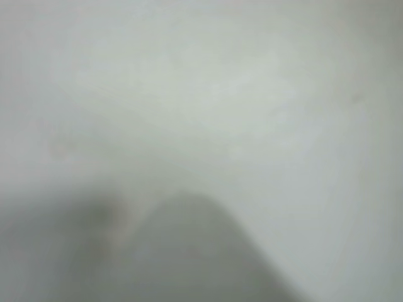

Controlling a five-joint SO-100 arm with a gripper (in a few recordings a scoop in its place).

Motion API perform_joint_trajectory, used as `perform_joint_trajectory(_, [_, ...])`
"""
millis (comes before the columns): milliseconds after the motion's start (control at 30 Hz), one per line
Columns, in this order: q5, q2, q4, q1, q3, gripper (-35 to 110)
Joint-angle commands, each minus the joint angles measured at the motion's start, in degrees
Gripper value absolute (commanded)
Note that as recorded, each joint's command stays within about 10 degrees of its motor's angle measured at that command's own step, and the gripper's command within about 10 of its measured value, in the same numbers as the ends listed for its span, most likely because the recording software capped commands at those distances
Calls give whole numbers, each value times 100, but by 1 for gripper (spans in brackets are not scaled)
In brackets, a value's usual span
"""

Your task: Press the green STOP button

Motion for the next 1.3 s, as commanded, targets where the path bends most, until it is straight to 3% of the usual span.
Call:
perform_joint_trajectory(0, [-62,114,404,-18,-571,0])
perform_joint_trajectory(167, [-422,-123,826,404,-1485,0])
perform_joint_trajectory(600, [-1600,-3867,1301,1582,-3804,0])
perform_joint_trajectory(1267, [-2804,-7506,1406,2092,-7442,0])
